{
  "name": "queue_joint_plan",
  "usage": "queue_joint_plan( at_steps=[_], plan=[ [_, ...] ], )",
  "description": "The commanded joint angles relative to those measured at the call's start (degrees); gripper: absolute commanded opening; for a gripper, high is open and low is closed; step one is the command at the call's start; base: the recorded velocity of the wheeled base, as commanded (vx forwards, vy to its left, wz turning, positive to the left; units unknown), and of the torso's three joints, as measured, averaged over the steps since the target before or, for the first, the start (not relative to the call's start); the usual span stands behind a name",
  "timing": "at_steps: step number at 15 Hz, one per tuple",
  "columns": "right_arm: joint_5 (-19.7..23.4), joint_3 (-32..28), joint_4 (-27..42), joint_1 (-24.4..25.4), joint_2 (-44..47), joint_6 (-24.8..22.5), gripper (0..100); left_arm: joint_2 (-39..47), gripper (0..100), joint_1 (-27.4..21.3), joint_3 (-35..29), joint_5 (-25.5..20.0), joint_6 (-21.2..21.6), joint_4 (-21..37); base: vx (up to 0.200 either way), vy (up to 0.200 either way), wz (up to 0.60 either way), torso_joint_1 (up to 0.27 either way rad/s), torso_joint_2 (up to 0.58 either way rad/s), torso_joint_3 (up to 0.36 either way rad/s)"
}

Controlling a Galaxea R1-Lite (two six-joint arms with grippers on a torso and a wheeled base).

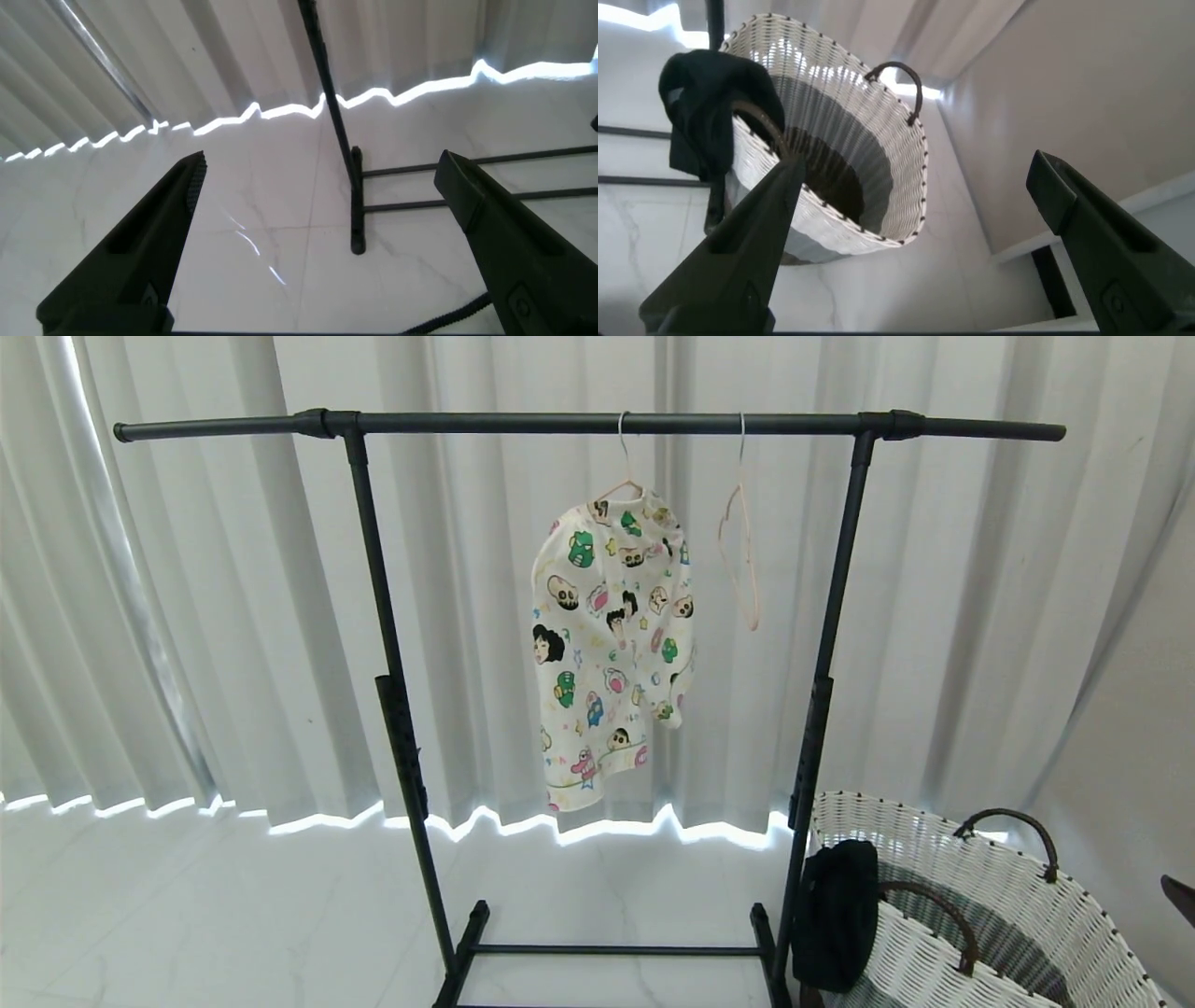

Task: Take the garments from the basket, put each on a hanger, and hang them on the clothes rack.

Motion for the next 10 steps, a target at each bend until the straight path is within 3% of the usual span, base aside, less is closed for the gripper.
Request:
queue_joint_plan(
  at_steps=[1, 10],
  plan=[
    [0.0, 0.0, -0.1, 0.0, 0.1, -0.1, 100, 0.5, 100, 0.0, 0.0, 0.0, 0.0, 0.0, 0.2, 0.0, 0.0, -0.007, 0.0, 0.012],
    [0.9, 2.9, -0.1, 1.8, 4.0, -0.4, 100, 1.0, 100, -0.2, 0.0, 0.0, 0.0, 0.0, 0.2, 0.0, 0.0, 0.002, 0.0, 0.003]
  ],
)
